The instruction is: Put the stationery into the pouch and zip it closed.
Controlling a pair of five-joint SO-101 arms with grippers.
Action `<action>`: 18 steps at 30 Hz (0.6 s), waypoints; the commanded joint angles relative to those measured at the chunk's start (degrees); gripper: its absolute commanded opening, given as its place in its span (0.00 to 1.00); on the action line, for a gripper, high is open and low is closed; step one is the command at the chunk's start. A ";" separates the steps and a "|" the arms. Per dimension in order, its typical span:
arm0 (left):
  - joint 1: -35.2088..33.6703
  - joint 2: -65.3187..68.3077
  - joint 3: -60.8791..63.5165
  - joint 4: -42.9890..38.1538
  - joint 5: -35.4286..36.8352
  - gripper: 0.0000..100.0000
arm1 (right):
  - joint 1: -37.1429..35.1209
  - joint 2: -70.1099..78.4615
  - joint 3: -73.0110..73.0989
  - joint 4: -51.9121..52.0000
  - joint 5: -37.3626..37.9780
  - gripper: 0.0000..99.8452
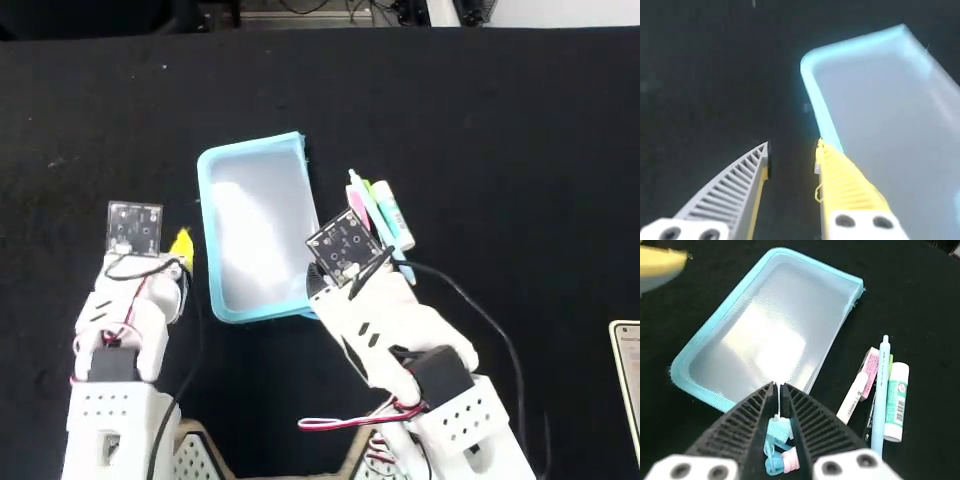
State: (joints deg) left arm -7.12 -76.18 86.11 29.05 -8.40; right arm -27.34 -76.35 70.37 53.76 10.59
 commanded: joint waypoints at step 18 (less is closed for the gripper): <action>0.84 38.24 -15.43 -6.86 5.63 0.16 | -0.09 12.79 -10.95 8.44 -0.26 0.11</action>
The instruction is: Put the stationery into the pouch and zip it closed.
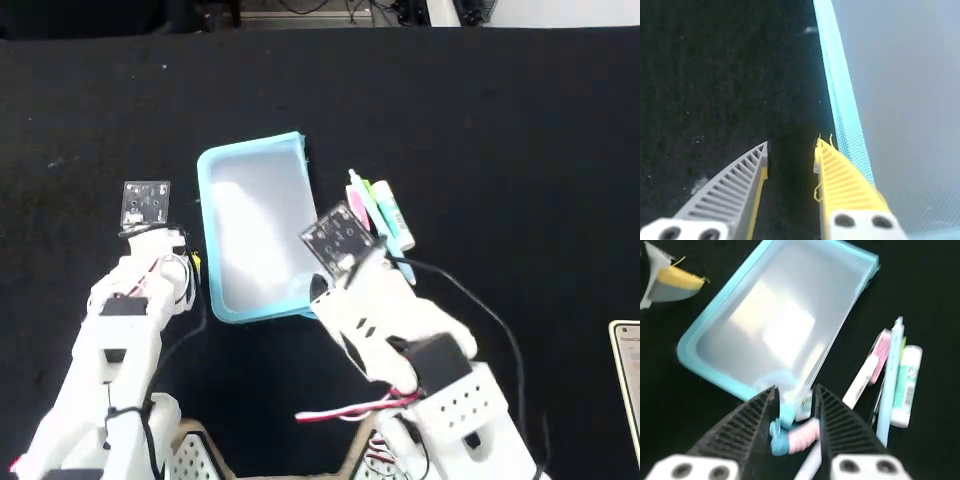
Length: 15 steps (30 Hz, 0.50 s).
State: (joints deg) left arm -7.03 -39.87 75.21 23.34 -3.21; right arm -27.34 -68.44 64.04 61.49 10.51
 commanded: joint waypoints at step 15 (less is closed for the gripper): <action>0.66 2.81 -4.62 -1.49 0.44 0.16 | -0.35 8.66 -6.90 13.80 10.90 0.11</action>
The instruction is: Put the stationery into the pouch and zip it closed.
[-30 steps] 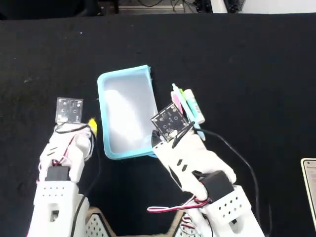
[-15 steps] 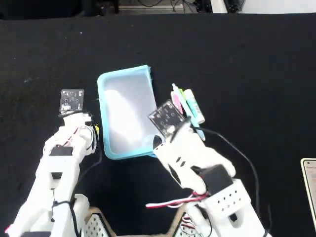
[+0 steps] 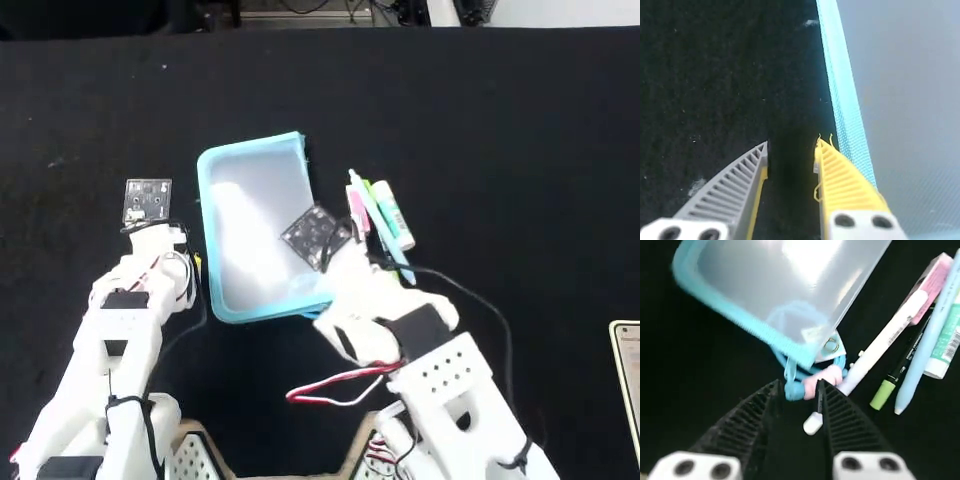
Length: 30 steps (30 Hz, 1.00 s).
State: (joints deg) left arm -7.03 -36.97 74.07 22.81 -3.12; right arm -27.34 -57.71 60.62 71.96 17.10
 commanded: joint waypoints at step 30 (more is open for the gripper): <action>0.66 0.26 -3.38 -1.05 0.26 0.15 | -0.09 7.87 6.81 -13.71 12.48 0.11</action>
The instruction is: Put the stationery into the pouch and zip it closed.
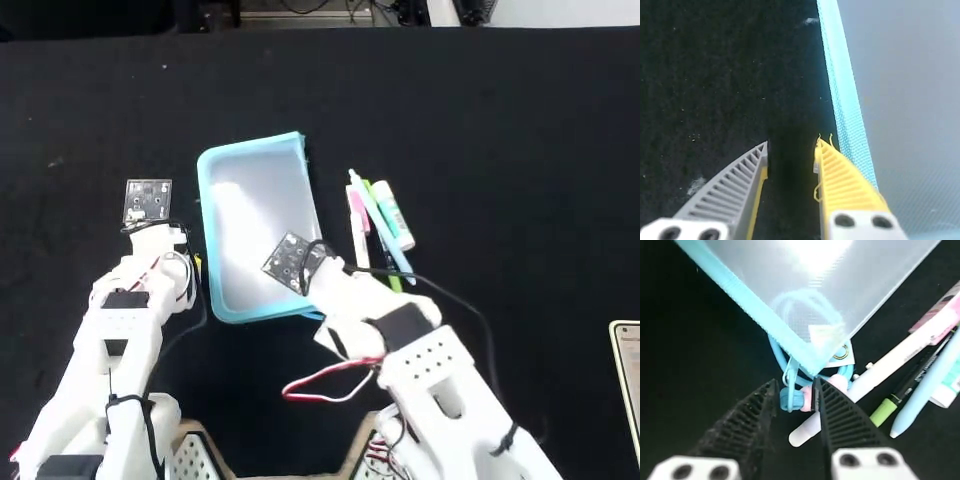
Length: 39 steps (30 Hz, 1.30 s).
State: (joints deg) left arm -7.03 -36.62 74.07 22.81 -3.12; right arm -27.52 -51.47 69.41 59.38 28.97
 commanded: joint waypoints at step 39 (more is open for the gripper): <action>1.01 0.09 -3.38 -1.05 0.26 0.16 | 3.08 1.45 -10.95 10.02 0.09 0.18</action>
State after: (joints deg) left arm -6.68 -36.62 74.07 22.81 -3.12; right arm -23.56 -49.98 60.35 69.23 25.89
